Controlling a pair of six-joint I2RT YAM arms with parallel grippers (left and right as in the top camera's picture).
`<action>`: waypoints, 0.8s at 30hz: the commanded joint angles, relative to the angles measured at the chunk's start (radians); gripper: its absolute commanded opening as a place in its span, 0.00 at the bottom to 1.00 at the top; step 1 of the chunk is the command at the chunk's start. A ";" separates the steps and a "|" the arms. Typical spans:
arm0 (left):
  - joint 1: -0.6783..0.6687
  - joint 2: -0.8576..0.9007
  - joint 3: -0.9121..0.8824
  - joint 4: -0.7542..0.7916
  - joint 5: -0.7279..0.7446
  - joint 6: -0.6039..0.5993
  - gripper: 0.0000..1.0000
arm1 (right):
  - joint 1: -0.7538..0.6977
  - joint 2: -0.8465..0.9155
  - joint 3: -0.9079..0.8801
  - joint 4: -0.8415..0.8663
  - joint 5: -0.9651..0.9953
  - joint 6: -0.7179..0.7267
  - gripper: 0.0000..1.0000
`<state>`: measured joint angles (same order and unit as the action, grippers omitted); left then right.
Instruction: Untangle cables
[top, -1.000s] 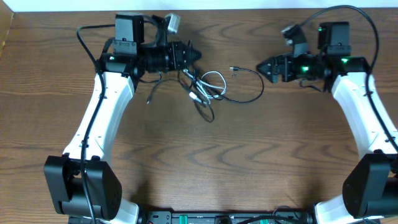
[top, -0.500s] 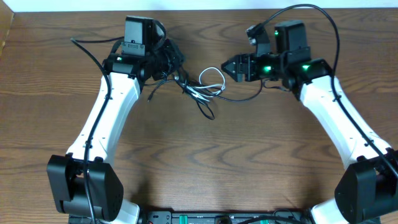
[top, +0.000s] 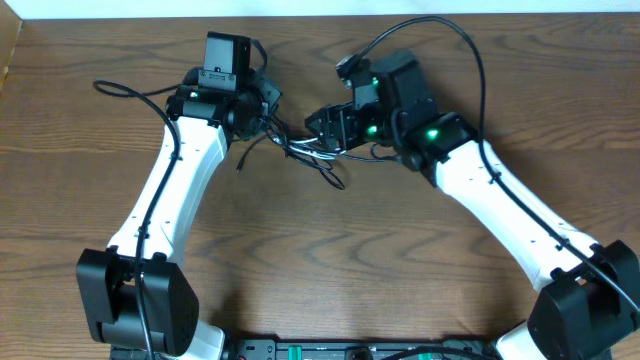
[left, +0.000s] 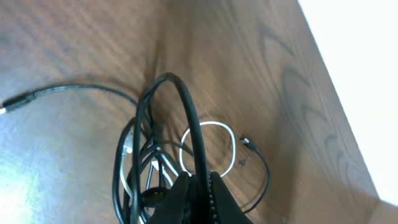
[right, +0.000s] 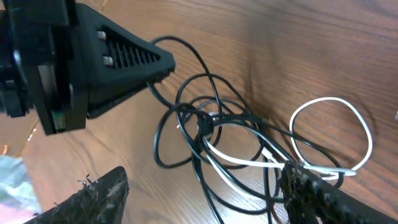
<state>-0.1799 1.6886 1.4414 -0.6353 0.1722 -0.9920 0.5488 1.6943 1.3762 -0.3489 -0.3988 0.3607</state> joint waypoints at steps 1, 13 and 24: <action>-0.003 -0.013 0.002 -0.019 -0.027 -0.092 0.08 | 0.037 0.018 0.020 0.033 0.057 0.022 0.76; -0.003 -0.013 0.002 -0.019 -0.027 -0.091 0.08 | 0.140 0.194 0.021 0.160 0.060 0.081 0.56; -0.001 -0.013 0.002 -0.023 -0.028 -0.010 0.08 | 0.017 0.086 0.021 0.023 0.138 0.087 0.01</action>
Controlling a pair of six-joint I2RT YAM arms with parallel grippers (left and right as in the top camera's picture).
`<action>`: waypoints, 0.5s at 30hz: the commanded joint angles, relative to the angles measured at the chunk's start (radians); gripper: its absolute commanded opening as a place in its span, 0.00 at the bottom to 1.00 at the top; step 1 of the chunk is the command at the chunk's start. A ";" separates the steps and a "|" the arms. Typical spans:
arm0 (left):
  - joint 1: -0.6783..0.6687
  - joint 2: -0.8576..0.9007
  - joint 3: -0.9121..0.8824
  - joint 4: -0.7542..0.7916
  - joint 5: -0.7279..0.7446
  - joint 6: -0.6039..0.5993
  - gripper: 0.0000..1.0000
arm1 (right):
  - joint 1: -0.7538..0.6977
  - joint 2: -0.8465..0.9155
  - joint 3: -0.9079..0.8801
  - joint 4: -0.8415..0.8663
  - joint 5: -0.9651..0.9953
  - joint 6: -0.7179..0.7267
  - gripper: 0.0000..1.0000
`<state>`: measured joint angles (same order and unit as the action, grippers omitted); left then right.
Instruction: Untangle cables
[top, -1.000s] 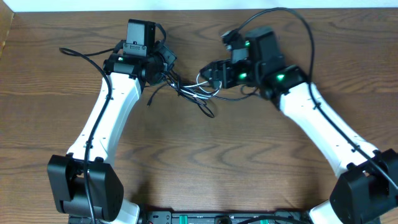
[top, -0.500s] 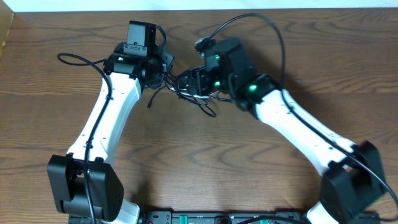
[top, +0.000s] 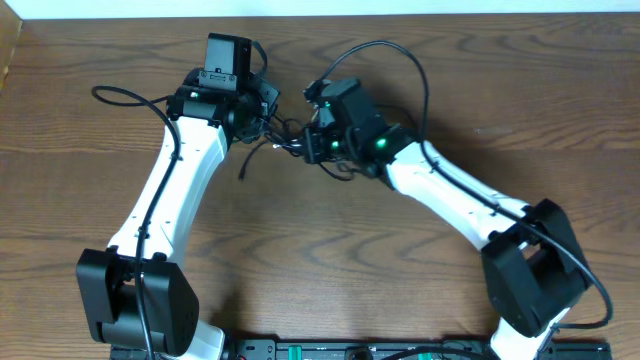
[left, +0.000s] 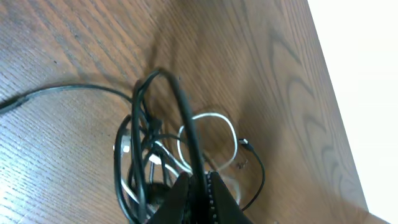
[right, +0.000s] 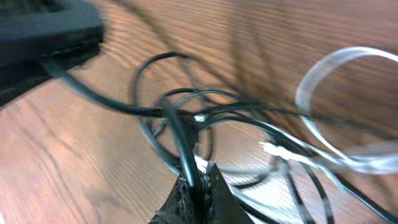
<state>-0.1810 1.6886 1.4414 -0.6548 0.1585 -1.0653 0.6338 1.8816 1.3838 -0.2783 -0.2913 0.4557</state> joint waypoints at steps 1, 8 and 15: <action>0.001 -0.013 0.002 -0.003 -0.014 0.083 0.08 | -0.098 -0.141 0.013 -0.084 0.030 -0.008 0.01; 0.001 -0.013 0.002 -0.002 -0.014 0.224 0.07 | -0.221 -0.348 0.013 -0.225 -0.059 -0.072 0.01; 0.001 -0.013 0.003 0.124 0.047 0.327 0.08 | -0.209 -0.367 0.013 -0.361 -0.111 -0.099 0.01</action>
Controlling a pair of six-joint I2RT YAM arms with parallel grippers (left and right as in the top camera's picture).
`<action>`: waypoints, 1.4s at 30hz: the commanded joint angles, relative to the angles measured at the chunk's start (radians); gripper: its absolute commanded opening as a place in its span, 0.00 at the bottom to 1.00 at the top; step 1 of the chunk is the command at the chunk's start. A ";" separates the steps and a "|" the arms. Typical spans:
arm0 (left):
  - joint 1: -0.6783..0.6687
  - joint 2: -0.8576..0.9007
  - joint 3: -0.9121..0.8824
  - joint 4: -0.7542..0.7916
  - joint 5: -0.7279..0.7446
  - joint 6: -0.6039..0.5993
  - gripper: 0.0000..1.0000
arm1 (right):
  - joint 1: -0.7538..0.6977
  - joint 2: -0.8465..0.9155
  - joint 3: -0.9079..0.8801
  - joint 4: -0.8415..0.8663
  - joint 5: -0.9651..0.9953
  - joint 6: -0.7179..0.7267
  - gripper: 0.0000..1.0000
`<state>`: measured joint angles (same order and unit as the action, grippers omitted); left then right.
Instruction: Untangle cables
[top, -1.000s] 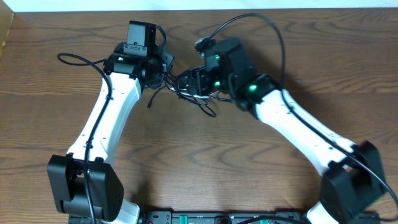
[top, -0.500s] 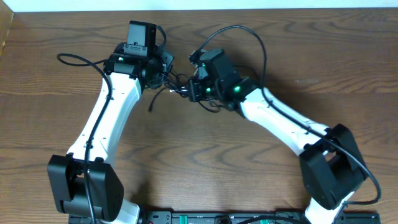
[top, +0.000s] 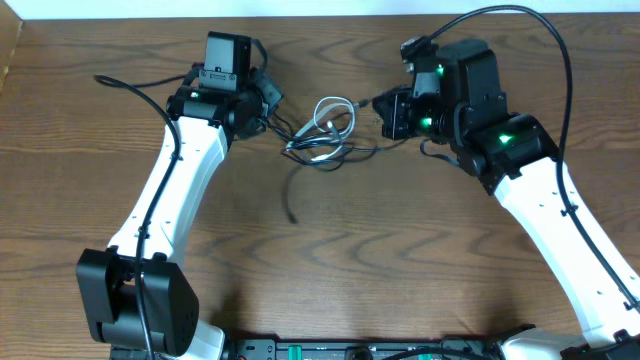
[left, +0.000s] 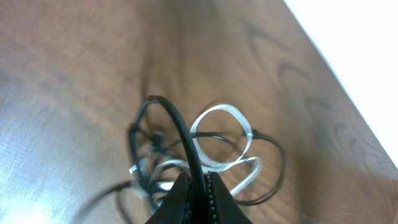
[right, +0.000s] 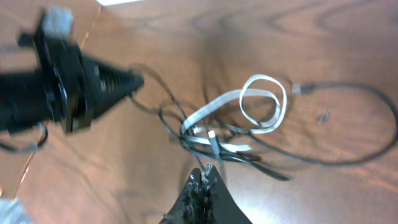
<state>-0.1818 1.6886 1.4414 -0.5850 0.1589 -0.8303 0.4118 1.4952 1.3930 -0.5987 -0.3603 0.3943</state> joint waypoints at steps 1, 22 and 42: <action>0.003 -0.014 0.003 0.096 0.097 0.114 0.07 | 0.023 0.028 0.003 -0.072 -0.042 -0.054 0.01; 0.035 -0.019 0.003 0.860 0.982 -0.731 0.07 | 0.006 0.077 0.003 0.221 -0.204 -0.507 0.89; -0.006 -0.017 0.002 0.847 0.945 -0.503 0.07 | -0.192 0.102 0.003 0.337 -0.122 -0.232 0.01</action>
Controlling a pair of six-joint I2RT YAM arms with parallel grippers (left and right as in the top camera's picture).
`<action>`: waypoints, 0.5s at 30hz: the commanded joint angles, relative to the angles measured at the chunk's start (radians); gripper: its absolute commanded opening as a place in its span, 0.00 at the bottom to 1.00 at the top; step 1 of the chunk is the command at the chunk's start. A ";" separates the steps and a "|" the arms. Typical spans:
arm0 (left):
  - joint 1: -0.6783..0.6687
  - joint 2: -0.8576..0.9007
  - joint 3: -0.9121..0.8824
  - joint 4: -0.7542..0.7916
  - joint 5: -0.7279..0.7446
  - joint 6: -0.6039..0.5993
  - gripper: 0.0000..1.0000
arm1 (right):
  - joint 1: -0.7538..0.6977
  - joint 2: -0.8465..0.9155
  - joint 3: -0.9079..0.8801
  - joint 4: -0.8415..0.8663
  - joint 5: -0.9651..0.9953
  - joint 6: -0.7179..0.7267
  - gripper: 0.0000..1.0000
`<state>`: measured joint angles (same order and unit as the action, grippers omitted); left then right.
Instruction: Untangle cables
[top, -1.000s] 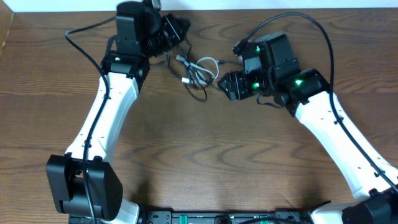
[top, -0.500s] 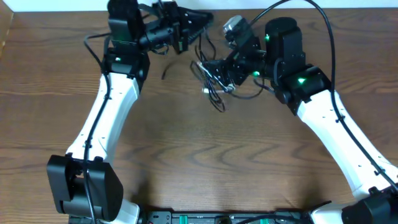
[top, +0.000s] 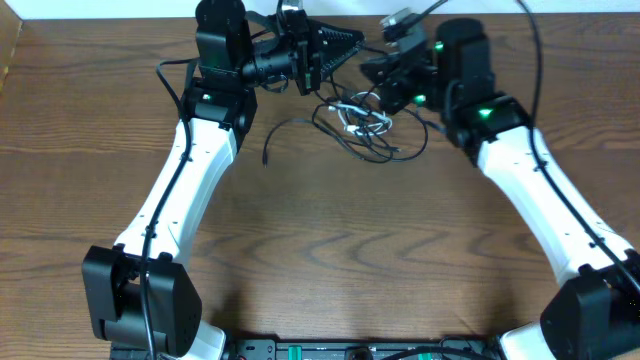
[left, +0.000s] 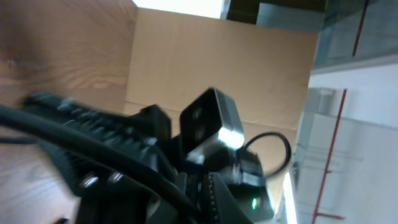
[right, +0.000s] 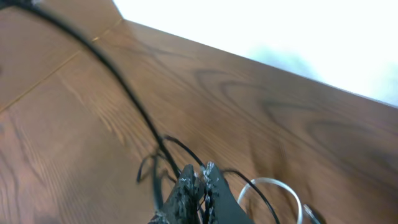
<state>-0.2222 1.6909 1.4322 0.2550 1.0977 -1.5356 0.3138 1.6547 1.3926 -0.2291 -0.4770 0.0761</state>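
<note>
The tangle (top: 362, 120) of black cables and one white cable hangs or lies between the two arms, near the table's far edge. My left gripper (top: 350, 38) is raised and points right, shut on a thick black cable (left: 106, 155) that runs across its view. My right gripper (top: 377, 82) sits just right of it, above the tangle. In the right wrist view my right gripper (right: 200, 172) is shut on a thin black cable (right: 124, 93) that rises to the upper left. A white loop (right: 268, 185) shows beside the fingers.
A loose black cable end (top: 268, 152) trails onto the wood left of the tangle. The table's far edge (top: 560, 14) runs close behind both grippers. A cardboard box (left: 217, 56) shows beyond the table in the left wrist view.
My left gripper has lifted and turned from pointing down at the table to pointing right at the right arm. My right gripper has come left, close to it. The tangle has shifted right.
The left gripper stayed shut on a black cable throughout. My right gripper was open beside the tangle, then shut in it. Then it had drawn back to the right with the tangle spread out. Now both grippers are raised close together over the bunch.
</note>
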 joint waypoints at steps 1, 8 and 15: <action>0.040 -0.019 0.011 -0.002 -0.002 0.257 0.08 | -0.112 -0.072 0.004 -0.037 -0.035 0.100 0.01; 0.064 -0.019 0.011 -0.504 -0.334 0.653 0.48 | -0.143 -0.183 0.004 -0.112 0.041 0.303 0.01; 0.059 -0.019 0.011 -0.705 -0.486 0.812 0.61 | -0.074 -0.149 0.004 -0.286 0.281 0.430 0.01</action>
<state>-0.1558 1.6867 1.4364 -0.4316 0.6983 -0.8558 0.2054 1.4830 1.3930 -0.4892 -0.3180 0.4095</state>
